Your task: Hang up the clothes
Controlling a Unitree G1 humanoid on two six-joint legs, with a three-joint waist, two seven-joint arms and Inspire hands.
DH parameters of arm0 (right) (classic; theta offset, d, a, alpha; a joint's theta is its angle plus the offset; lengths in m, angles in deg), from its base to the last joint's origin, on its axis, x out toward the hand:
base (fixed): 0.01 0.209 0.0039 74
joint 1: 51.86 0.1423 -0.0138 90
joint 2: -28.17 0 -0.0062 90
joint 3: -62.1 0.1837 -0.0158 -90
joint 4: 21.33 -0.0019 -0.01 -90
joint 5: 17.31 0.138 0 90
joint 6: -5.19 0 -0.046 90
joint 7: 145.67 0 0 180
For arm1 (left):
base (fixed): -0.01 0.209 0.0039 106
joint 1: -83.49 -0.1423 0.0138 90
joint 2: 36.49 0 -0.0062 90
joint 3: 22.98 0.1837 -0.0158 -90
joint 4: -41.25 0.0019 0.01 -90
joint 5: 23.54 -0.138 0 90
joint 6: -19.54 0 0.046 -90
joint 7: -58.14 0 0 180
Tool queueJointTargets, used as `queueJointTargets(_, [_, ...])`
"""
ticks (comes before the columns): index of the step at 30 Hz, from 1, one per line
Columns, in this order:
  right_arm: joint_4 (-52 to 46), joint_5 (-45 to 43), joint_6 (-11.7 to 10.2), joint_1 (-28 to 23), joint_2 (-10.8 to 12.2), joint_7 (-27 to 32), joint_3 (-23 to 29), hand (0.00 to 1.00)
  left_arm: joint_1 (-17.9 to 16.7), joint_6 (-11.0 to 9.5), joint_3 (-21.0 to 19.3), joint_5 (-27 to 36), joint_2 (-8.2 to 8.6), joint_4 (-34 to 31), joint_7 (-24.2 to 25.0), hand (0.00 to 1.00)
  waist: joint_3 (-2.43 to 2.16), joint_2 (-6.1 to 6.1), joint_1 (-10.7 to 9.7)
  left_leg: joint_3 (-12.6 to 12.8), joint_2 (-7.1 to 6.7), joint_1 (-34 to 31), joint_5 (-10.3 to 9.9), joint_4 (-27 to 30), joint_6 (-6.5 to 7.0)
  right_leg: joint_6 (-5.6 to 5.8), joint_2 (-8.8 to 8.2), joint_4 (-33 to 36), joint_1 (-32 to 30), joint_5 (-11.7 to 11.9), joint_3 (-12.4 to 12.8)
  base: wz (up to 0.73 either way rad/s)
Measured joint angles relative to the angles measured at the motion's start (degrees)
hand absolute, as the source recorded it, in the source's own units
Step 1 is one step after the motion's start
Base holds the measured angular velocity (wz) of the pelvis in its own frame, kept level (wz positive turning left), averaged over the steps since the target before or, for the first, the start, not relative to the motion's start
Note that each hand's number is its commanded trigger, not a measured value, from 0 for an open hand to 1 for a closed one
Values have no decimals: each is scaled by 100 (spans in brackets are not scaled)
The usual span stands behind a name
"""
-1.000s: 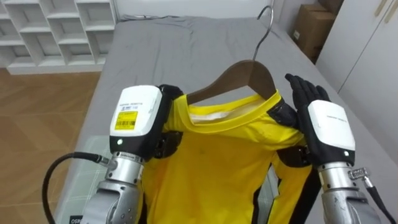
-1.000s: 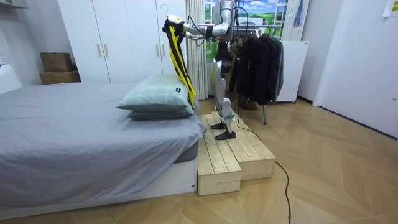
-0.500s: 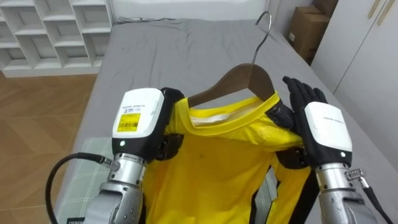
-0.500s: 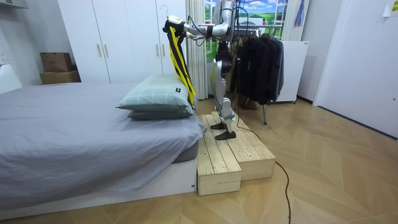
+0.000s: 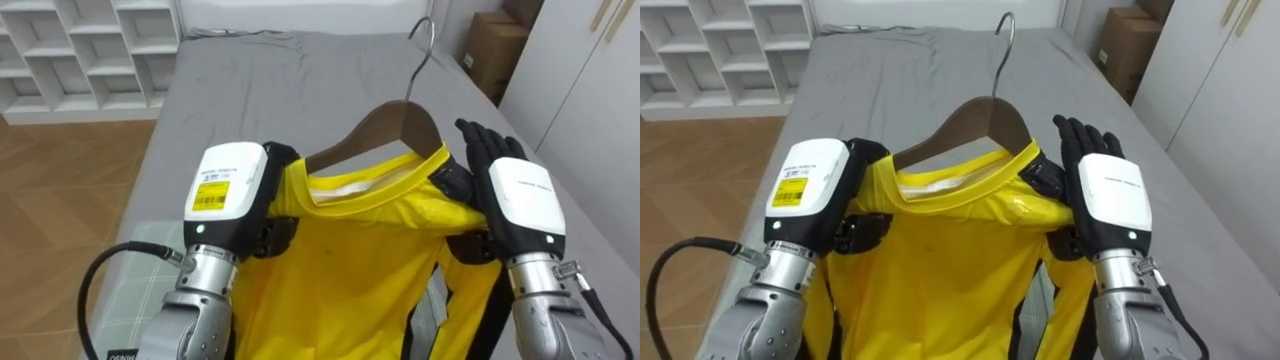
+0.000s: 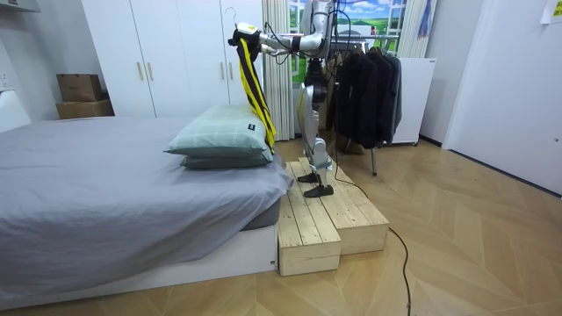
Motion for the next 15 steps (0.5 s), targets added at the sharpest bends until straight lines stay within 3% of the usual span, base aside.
queueJointTargets(2, [31,-78,0,0,-8,-6,-2,5,0,2,1,0,-1,0,41,100,2,-4,-16,-10,-2,-1,0,-4,0,0,-3,-2,2,0,-10,0])
queueJointTargets(4, [31,-160,0,2,-47,-16,-12,48,0,4,1,0,-2,0,43,100,10,-20,-24,-10,-3,0,0,-14,0,0,-4,-5,1,0,-12,0])
queueJointTargets(5, [31,-166,0,4,-50,-23,-13,88,0,4,1,0,-3,0,45,100,13,-27,-26,-10,-3,0,0,-14,0,0,-3,-6,1,0,-13,0])
queueJointTargets(6, [31,-172,1,5,-51,-47,-13,100,0,4,1,0,-5,0,55,100,19,-43,-28,-10,-3,0,0,-17,0,0,-3,-8,1,0,-14,0])
queueJointTargets(15, [28,-170,45,7,-50,-243,-22,100,0,22,-5,-1,-37,0,69,100,29,-93,-36,-9,-10,-21,0,-16,0,1,-12,-16,-9,0,-22,0])
